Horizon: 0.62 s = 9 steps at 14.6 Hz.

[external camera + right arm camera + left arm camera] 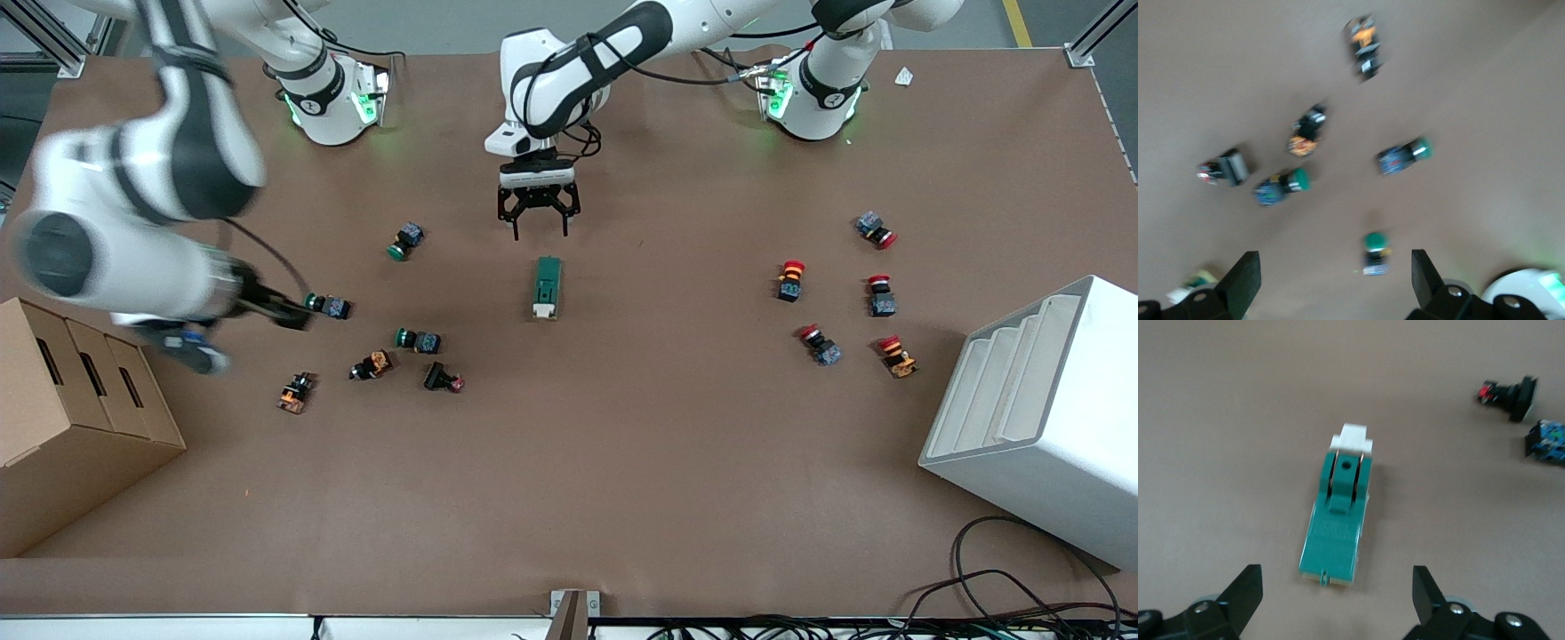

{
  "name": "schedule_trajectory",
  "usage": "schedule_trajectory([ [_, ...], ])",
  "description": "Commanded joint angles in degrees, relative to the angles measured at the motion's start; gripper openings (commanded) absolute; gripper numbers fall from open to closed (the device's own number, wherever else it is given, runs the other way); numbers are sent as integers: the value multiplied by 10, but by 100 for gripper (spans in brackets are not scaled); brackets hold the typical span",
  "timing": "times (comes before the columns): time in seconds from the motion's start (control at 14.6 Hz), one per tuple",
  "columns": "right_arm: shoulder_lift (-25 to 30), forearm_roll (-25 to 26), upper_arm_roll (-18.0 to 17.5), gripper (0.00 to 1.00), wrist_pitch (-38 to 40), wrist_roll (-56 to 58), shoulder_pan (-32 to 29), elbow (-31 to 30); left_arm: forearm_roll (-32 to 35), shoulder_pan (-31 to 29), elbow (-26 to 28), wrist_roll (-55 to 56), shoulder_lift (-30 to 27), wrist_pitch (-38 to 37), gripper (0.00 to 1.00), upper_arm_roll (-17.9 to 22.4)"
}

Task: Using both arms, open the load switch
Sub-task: 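Reach the right gripper to the switch's white handle while the left gripper holds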

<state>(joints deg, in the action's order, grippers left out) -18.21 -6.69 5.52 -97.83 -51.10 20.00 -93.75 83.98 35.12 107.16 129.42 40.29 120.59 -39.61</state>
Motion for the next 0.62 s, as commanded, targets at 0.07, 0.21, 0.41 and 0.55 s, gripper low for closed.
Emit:
schedule_trajectory([
  [0.07, -127, -18, 7, 100, -101, -231, 84, 50, 83, 4, 14, 24, 16, -30, 99, 7],
  [0.21, -195, -50, 7, 100, -143, -345, 116, 86, 136, 6, 10, 43, 42, -35, 100, 8],
  [0.41, -241, -66, 6, 100, -202, -436, 149, 99, 191, 10, 11, 77, 66, -72, 100, 13],
  [0.55, -256, -80, 6, 100, -214, -478, 171, 99, 210, 15, 12, 77, 71, -77, 100, 22],
])
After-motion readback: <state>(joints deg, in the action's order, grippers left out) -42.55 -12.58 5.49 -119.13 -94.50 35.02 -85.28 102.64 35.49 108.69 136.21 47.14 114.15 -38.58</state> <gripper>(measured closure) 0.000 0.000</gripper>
